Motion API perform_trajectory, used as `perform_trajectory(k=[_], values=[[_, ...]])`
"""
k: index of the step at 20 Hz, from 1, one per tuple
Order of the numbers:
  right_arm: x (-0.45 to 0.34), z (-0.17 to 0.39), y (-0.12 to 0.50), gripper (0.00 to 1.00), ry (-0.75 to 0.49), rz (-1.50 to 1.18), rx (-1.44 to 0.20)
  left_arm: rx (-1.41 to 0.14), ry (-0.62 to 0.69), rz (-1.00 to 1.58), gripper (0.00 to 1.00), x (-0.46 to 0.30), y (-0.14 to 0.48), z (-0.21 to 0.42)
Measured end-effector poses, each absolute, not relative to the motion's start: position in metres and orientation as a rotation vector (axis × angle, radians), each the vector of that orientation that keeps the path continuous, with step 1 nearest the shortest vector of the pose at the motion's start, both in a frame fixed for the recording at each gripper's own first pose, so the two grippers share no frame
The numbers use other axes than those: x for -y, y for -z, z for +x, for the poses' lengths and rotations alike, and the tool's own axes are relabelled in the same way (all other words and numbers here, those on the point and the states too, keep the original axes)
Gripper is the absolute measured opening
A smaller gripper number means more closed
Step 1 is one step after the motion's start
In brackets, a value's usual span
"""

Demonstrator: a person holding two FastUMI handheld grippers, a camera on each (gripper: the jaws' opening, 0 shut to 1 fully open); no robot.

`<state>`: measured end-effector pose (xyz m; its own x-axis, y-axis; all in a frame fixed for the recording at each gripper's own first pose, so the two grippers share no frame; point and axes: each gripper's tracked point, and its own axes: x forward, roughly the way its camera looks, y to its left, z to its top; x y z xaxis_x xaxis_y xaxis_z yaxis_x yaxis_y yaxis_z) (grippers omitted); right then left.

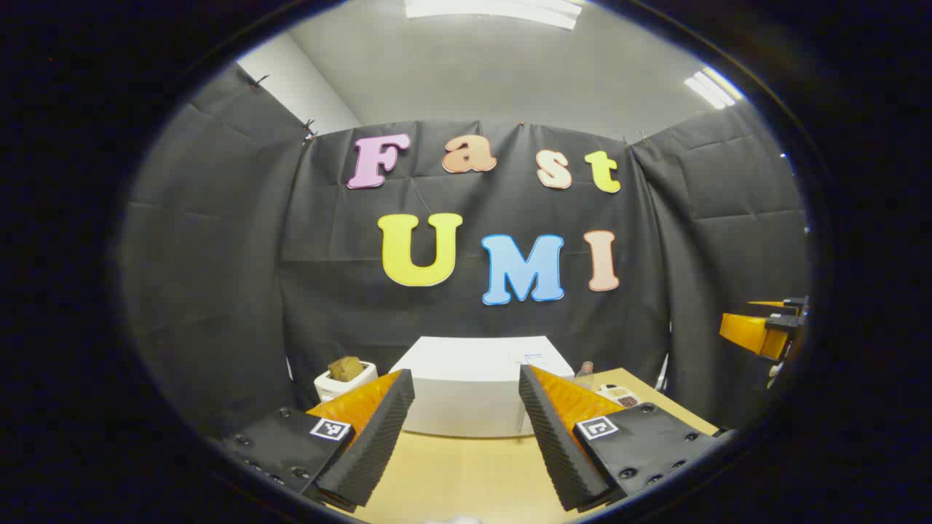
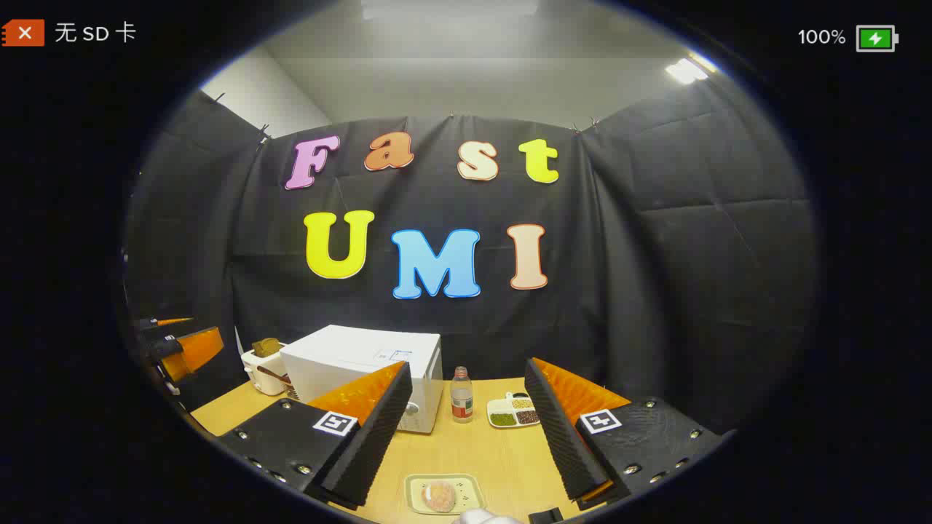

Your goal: Open the microwave oven with the left hand, put the food in, and close the microwave oven.

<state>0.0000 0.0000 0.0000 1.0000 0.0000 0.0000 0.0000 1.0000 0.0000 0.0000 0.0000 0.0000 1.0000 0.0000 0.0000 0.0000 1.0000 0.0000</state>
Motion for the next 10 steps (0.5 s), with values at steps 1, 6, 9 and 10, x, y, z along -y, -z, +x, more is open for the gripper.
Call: perform_trajectory(k=[1, 6, 9, 10], values=[[-0.0001, 0.0000, 0.0009, 0.95, 0.000, -0.005, -0.001, 0.003, -0.003, 0.006, 0.94, 0.0000, -0.0013, -0.0005], [-0.0010, 0.0005, 0.0017, 0.95, -0.005, 0.017, -0.005, 0.013, -0.002, 0.026, 0.94, 0.0004, -0.0031, -0.0021], [0.0013, 0.0015, 0.0009, 0.95, -0.005, 0.017, -0.003, 0.011, -0.009, 0.028, 0.94, -0.0007, -0.0016, -0.0001], [0.0016, 0.0026, 0.0001, 0.95, -0.003, 0.021, -0.004, 0.010, -0.012, 0.032, 0.94, -0.0018, -0.0012, 0.0007]])
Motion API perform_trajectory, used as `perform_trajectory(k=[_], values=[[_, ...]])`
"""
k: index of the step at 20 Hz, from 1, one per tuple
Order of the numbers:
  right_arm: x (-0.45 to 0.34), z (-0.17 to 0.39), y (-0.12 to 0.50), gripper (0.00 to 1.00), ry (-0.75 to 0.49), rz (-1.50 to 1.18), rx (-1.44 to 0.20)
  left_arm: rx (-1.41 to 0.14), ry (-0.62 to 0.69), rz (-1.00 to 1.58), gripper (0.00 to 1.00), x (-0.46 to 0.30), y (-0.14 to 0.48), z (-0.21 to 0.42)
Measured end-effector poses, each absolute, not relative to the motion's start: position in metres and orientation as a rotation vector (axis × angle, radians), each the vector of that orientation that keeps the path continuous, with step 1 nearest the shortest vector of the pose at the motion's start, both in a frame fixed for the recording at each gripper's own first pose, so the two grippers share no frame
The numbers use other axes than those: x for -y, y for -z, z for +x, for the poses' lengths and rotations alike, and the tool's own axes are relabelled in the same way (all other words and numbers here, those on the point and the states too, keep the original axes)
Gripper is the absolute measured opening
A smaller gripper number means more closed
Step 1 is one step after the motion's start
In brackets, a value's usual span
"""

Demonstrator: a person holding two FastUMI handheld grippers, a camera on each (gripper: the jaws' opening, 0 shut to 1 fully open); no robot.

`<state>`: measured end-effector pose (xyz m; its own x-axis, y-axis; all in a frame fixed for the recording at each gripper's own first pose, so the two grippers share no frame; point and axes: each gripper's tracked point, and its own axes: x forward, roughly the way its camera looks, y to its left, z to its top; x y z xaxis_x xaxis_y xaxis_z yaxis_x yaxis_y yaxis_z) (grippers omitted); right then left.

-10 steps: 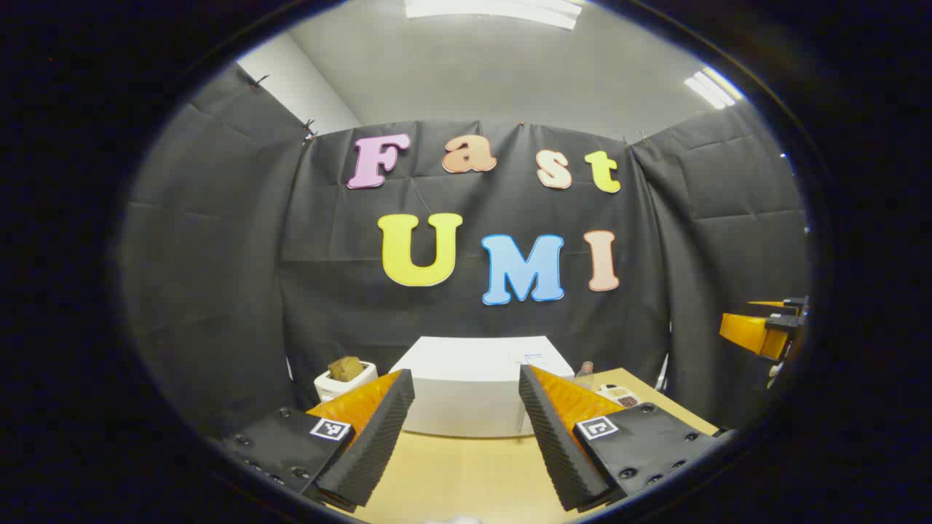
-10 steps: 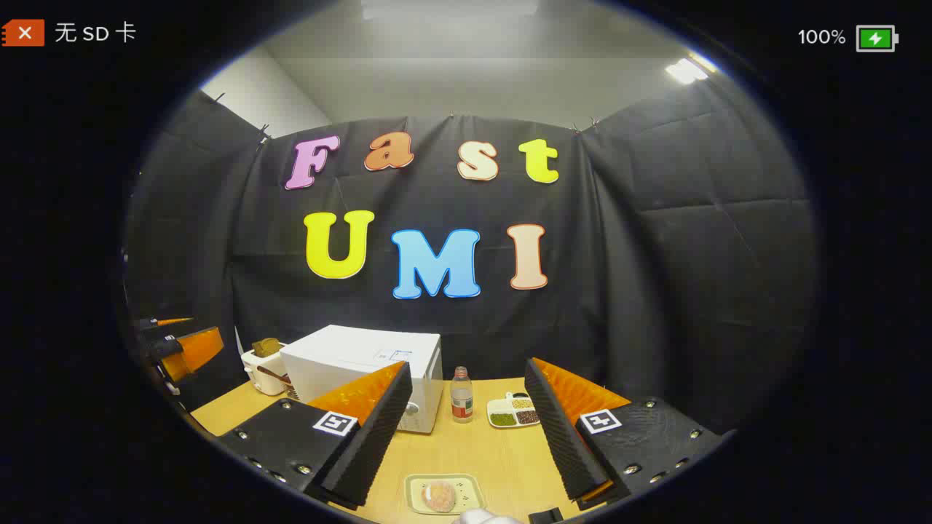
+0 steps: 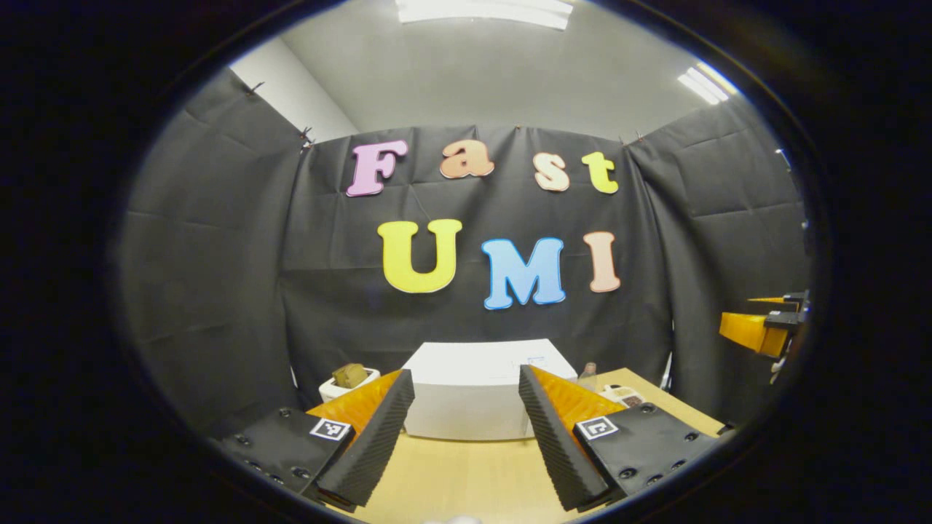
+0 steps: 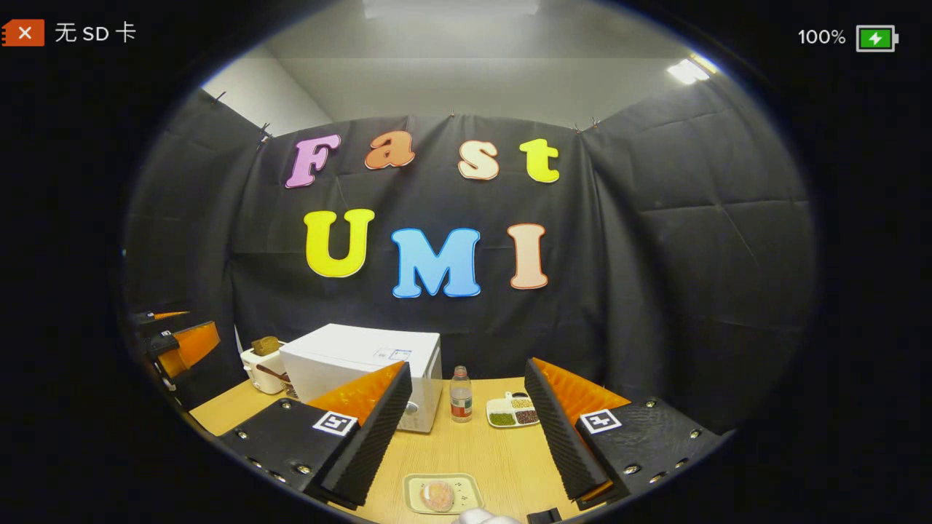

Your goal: Open the microwave oven with the left hand, put the food in, and close the microwave oven.

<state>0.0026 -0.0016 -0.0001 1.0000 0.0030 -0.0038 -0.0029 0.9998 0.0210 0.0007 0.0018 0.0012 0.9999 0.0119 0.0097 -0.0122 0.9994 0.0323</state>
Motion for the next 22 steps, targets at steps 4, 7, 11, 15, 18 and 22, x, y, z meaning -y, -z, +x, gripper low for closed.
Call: perform_trajectory(k=[4, 7, 11, 15, 18, 22], values=[[0.004, 0.004, -0.003, 0.95, -0.002, 0.035, -0.003, 0.002, -0.022, 0.049, 0.96, 0.000, 0.012, 0.009], [0.007, 0.005, -0.013, 0.96, -0.010, 0.043, 0.000, -0.024, 0.002, 0.024, 0.94, 0.014, 0.039, 0.026], [0.017, 0.005, -0.030, 0.95, -0.006, 0.031, 0.005, -0.026, 0.051, 0.034, 0.94, 0.047, 0.085, 0.069], [0.034, 0.005, -0.039, 0.95, 0.028, -0.019, -0.010, -0.051, 0.094, 0.025, 0.97, 0.089, 0.147, 0.114], [0.045, 0.004, -0.045, 0.95, 0.057, -0.032, -0.022, -0.051, 0.103, 0.026, 0.94, 0.113, 0.187, 0.156], [0.059, 0.007, -0.042, 0.95, 0.101, -0.054, -0.051, -0.103, 0.094, 0.020, 0.99, 0.131, 0.245, 0.217]])
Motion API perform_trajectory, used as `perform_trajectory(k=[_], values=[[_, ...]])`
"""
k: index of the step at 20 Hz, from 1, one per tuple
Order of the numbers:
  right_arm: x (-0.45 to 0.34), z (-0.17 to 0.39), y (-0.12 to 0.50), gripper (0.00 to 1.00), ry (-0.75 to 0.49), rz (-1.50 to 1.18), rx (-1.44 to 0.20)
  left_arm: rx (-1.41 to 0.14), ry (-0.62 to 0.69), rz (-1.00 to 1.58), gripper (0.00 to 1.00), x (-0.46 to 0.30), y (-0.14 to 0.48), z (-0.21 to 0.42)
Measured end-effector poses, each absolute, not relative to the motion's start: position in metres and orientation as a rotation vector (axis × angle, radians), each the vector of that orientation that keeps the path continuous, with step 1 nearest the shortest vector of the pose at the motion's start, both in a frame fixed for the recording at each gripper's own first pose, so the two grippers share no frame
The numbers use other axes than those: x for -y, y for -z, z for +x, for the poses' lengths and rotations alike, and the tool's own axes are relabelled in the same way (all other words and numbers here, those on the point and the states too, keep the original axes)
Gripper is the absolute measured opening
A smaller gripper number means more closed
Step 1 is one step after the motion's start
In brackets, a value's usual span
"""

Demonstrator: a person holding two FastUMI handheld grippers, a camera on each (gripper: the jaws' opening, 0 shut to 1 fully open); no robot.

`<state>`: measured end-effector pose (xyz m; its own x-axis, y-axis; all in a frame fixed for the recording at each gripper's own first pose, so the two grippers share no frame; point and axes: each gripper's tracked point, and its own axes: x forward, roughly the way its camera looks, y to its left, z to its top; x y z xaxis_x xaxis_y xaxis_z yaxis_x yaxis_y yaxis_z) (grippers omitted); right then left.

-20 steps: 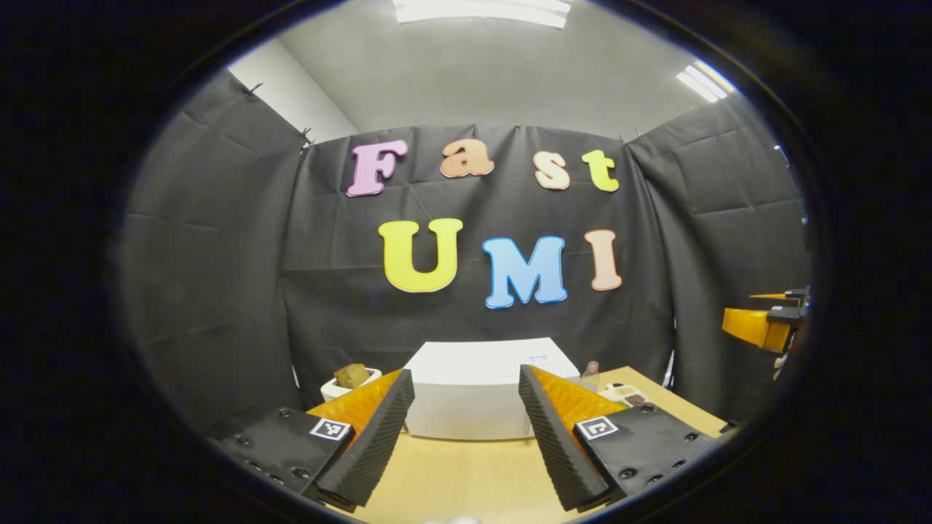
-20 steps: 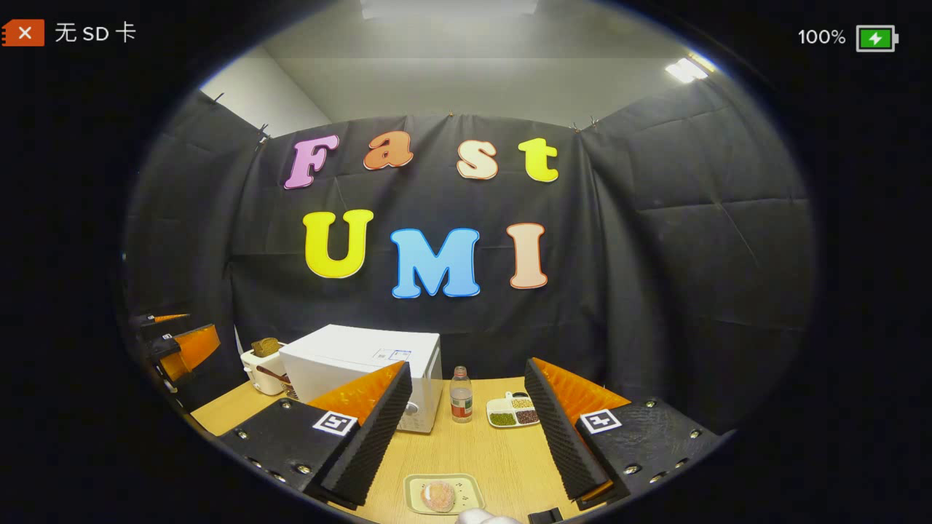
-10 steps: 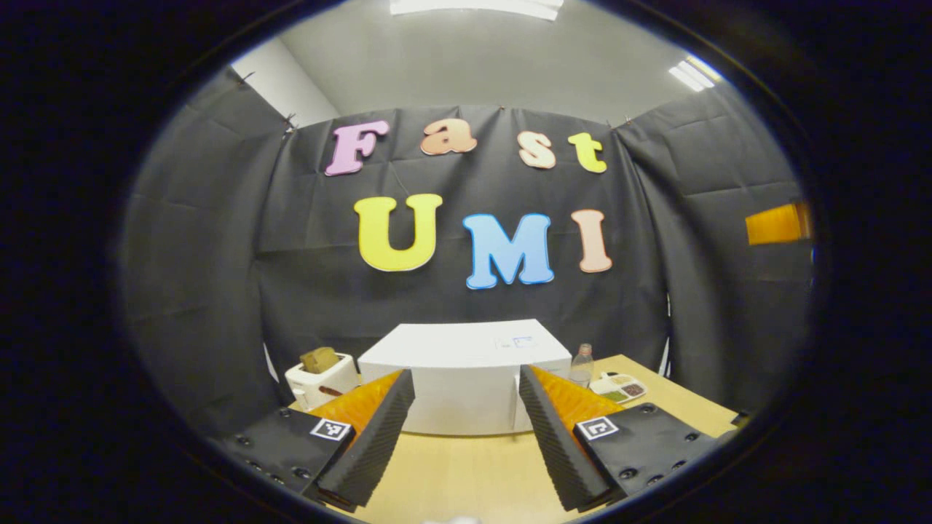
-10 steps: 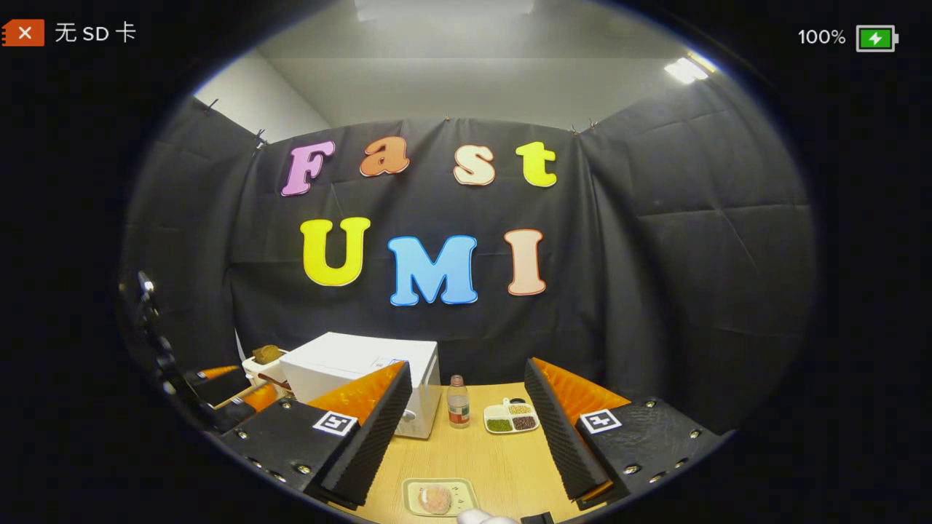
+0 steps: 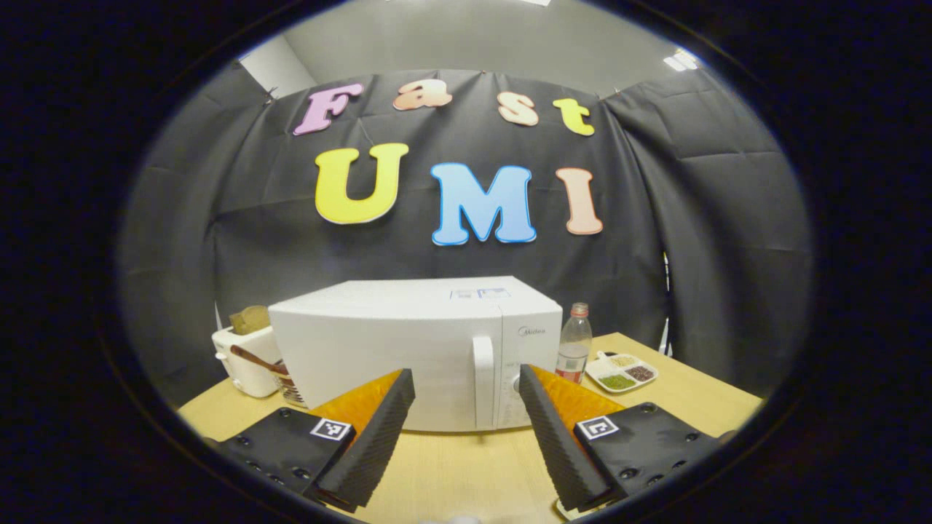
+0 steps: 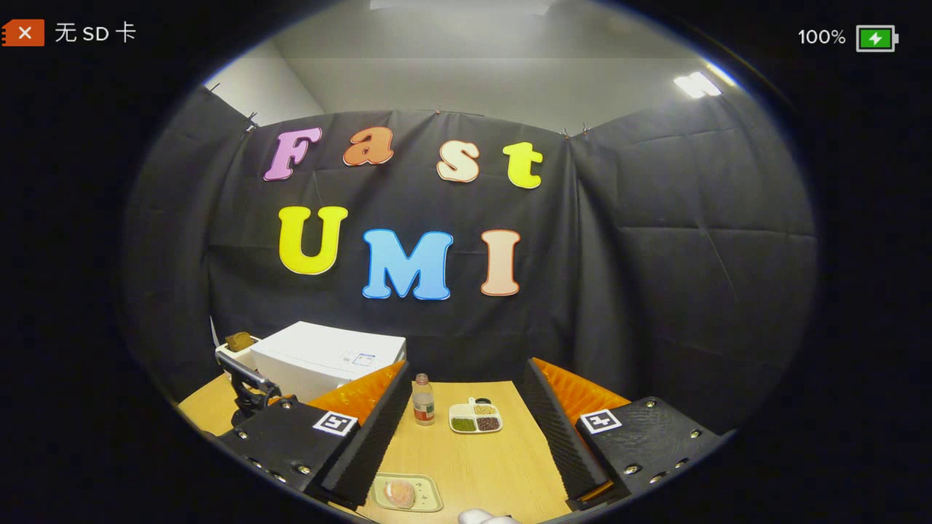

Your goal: Open the microwave oven with the left hand, put the food in, and close the microwave oven.

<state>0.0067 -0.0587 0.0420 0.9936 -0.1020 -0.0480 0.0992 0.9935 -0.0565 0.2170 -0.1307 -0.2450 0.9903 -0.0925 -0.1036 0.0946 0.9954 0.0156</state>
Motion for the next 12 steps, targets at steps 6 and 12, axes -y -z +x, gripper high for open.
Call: perform_trajectory(k=[6, 12], values=[[0.072, 0.008, -0.022, 0.95, 0.155, -0.089, -0.109, -0.139, 0.075, 0.066, 0.96, 0.147, 0.293, 0.296], [0.074, 0.011, -0.011, 0.96, 0.162, -0.088, -0.153, -0.162, 0.120, 0.073, 0.96, 0.163, 0.312, 0.315]])
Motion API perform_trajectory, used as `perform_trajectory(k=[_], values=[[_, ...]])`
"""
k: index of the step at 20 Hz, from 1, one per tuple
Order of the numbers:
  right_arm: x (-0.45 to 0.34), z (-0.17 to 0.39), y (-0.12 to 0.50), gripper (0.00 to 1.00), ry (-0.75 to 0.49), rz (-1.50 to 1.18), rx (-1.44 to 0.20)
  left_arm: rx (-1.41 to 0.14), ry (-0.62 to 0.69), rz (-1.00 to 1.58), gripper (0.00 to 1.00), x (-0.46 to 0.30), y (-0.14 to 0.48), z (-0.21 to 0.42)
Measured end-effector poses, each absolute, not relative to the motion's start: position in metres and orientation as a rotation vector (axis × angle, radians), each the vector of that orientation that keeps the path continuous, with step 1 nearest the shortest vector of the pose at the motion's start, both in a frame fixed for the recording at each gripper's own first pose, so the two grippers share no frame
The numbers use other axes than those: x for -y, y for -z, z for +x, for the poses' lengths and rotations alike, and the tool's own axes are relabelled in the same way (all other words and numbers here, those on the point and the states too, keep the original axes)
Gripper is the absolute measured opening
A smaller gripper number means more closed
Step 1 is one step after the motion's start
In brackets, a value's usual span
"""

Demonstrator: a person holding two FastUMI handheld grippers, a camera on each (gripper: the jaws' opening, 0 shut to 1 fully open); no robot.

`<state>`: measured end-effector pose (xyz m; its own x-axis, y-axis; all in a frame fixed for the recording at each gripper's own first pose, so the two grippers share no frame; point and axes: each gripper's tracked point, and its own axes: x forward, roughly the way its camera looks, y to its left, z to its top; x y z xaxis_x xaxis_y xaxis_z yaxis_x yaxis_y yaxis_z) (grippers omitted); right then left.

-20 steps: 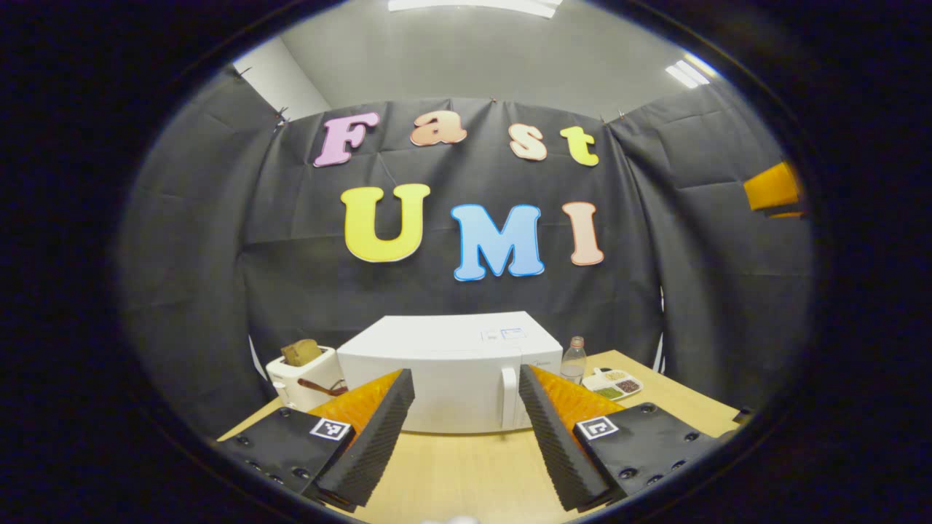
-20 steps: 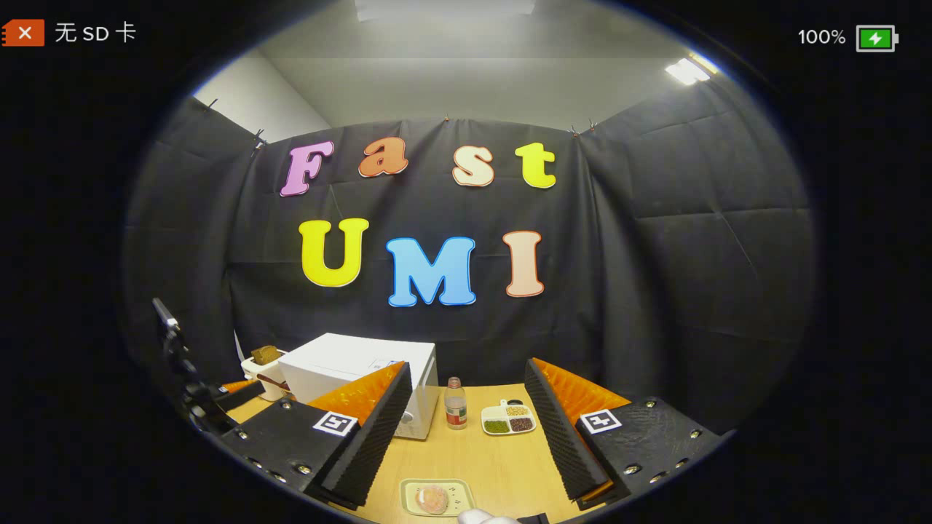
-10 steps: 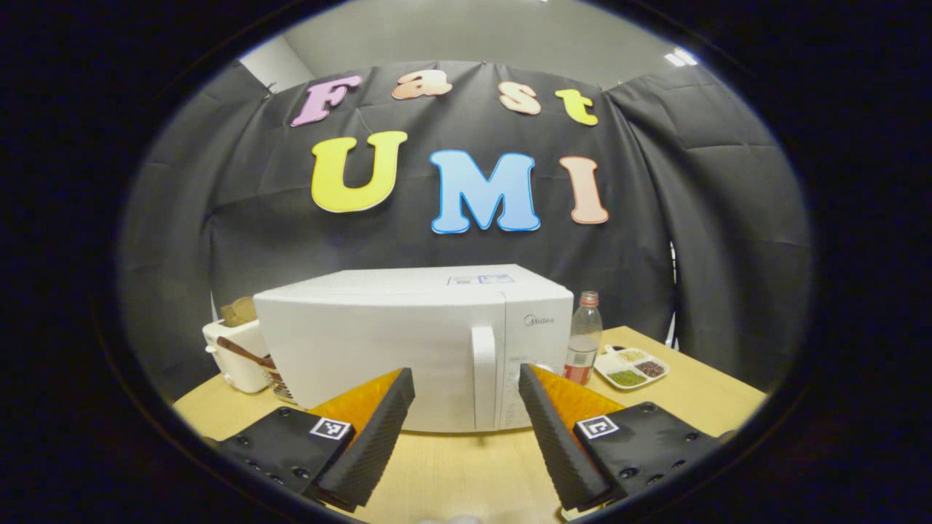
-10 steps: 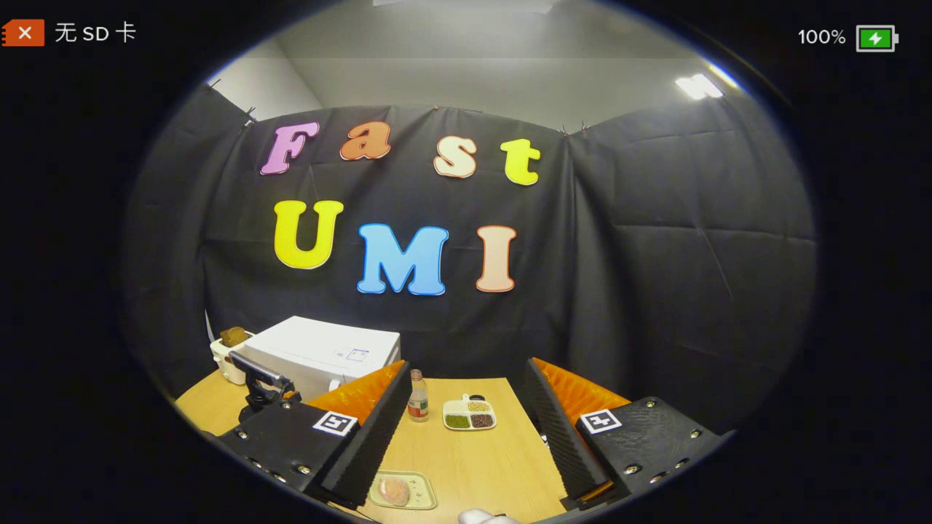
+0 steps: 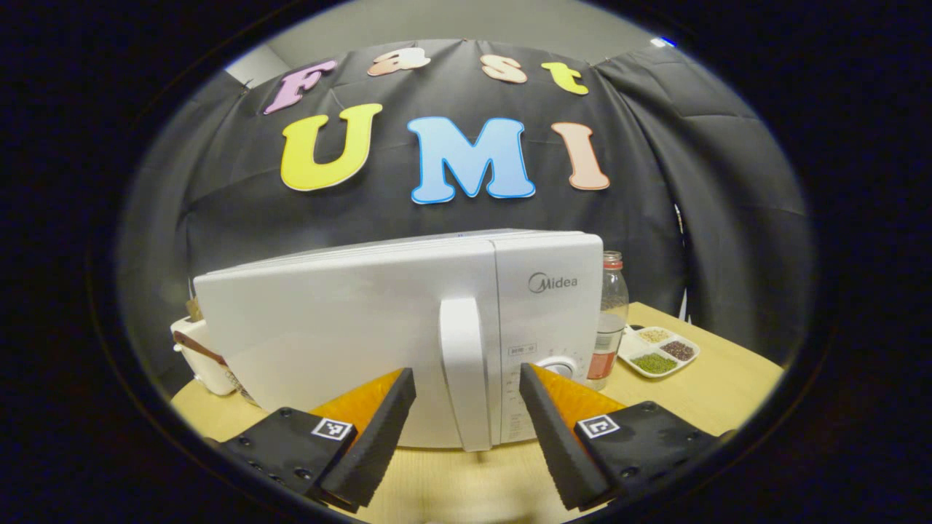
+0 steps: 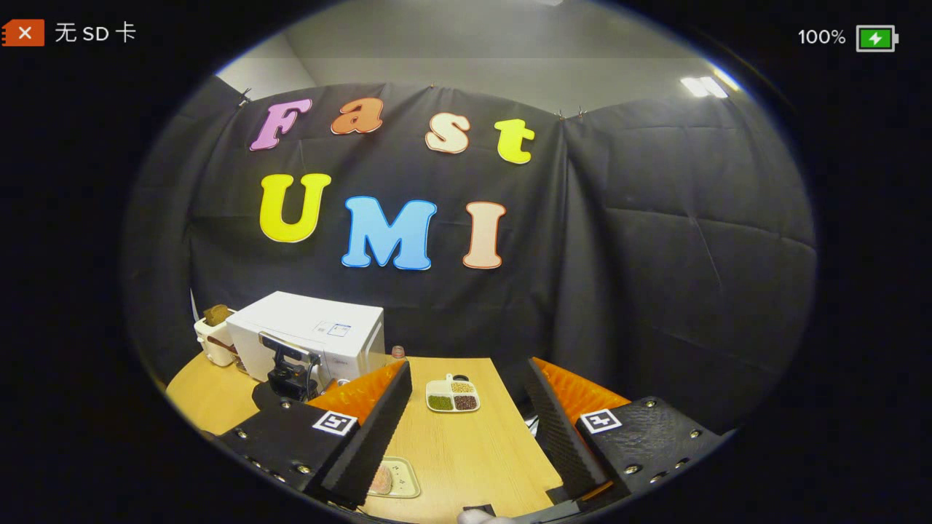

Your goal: Open the microwave oven with the left hand, put the food in, and close the microwave oven.

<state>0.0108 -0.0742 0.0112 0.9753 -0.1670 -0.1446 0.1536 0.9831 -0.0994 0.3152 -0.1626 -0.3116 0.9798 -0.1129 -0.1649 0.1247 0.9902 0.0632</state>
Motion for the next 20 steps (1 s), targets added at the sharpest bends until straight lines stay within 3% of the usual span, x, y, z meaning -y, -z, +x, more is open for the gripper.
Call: perform_trajectory(k=[4, 8, 16, 20], values=[[0.072, 0.012, -0.011, 0.96, 0.158, -0.111, -0.153, -0.173, 0.143, 0.031, 0.80, 0.170, 0.315, 0.321], [0.070, 0.012, -0.011, 0.96, 0.152, -0.133, -0.146, -0.208, 0.124, 0.011, 0.34, 0.162, 0.322, 0.323], [0.064, 0.005, -0.002, 0.96, 0.124, -0.119, -0.175, -0.255, 0.141, 0.029, 0.11, 0.159, 0.322, 0.323], [0.067, 0.001, -0.005, 0.96, 0.130, -0.126, -0.166, -0.269, 0.138, 0.035, 0.09, 0.158, 0.323, 0.321]])
